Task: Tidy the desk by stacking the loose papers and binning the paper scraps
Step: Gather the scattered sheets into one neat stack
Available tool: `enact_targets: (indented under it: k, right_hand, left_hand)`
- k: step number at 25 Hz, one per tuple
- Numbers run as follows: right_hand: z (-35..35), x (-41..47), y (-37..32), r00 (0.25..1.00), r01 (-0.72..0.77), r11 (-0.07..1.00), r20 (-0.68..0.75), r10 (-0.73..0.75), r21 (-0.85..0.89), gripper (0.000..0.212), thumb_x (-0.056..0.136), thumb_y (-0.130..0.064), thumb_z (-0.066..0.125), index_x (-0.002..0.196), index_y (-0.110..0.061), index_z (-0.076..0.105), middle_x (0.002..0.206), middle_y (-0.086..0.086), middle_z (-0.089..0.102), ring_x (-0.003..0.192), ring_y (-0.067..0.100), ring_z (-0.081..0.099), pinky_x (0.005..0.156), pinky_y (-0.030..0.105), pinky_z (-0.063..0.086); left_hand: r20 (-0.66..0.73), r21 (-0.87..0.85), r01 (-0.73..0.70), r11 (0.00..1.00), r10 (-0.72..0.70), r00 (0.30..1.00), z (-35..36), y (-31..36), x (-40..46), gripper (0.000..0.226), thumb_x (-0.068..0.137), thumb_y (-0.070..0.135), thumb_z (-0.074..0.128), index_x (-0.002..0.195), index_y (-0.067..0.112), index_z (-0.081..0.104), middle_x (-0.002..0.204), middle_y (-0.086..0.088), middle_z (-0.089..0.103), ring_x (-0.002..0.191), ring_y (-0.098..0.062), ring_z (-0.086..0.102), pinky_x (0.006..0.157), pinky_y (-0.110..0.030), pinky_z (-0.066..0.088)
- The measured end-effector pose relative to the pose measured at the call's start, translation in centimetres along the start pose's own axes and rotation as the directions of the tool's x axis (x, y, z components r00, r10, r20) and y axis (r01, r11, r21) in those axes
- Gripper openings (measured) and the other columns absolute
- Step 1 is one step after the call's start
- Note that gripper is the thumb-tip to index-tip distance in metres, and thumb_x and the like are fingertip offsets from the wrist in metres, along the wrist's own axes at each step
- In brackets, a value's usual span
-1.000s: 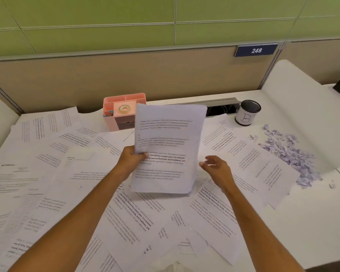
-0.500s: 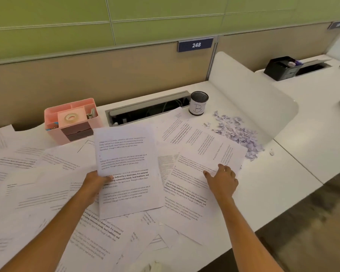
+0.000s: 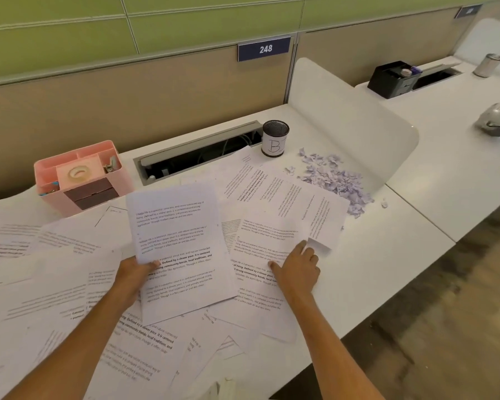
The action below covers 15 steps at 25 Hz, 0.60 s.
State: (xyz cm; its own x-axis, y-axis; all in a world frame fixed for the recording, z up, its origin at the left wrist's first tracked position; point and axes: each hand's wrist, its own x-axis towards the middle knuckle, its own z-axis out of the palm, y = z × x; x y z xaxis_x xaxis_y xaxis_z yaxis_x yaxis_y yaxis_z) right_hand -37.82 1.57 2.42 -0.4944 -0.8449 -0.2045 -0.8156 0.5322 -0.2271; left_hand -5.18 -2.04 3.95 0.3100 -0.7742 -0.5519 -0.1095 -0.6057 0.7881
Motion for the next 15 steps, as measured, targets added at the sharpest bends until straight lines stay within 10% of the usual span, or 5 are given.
enact_targets:
  k: [5, 11, 15]
  right_hand:
    - [-1.2, 0.9, -0.3, 0.996, -0.087, 0.862, 0.055, 0.068, 0.499, 0.102, 0.077, -0.037, 0.077, 0.149, -0.005, 0.014, 0.132, 0.015, 0.045, 0.116, 0.035, 0.053, 0.093, 0.042, 0.048]
    - [-1.8, 1.2, 1.5, 0.886, -0.463, 0.316, 0.428, 0.176, 0.828, 0.077, 0.05, -0.025, 0.084, 0.116, -0.006, 0.051, 0.1, 0.01, 0.07, 0.085, 0.032, 0.071, 0.074, 0.052, 0.059]
    - [-2.3, -1.3, 0.8, 0.943, -0.316, 0.621, 0.31, 0.123, 0.717, 0.058, 0.064, -0.021, 0.075, 0.118, -0.012, 0.052, 0.098, 0.0, 0.067, 0.083, 0.023, 0.067, 0.071, 0.034, 0.055]
  left_hand:
    - [0.02, -0.023, -0.016, 1.0, 0.016, 1.0, 0.1, 0.4, -0.7, 0.022, 0.089, 0.004, 0.065, 0.11, 0.013, 0.061, 0.1, -0.01, 0.065, 0.074, -0.021, 0.062, 0.059, -0.03, 0.049]
    - [0.042, -0.027, -0.017, 0.999, 0.019, 0.999, -0.3, 0.6, -0.8, 0.022, 0.089, 0.005, 0.065, 0.11, 0.012, 0.063, 0.095, -0.008, 0.068, 0.077, -0.022, 0.064, 0.059, -0.031, 0.05]
    - [0.054, -0.046, -0.024, 0.999, 0.027, 0.998, -0.3, 0.6, -0.8, 0.022, 0.088, 0.004, 0.066, 0.108, 0.012, 0.063, 0.096, -0.008, 0.068, 0.077, -0.021, 0.063, 0.061, -0.031, 0.05]
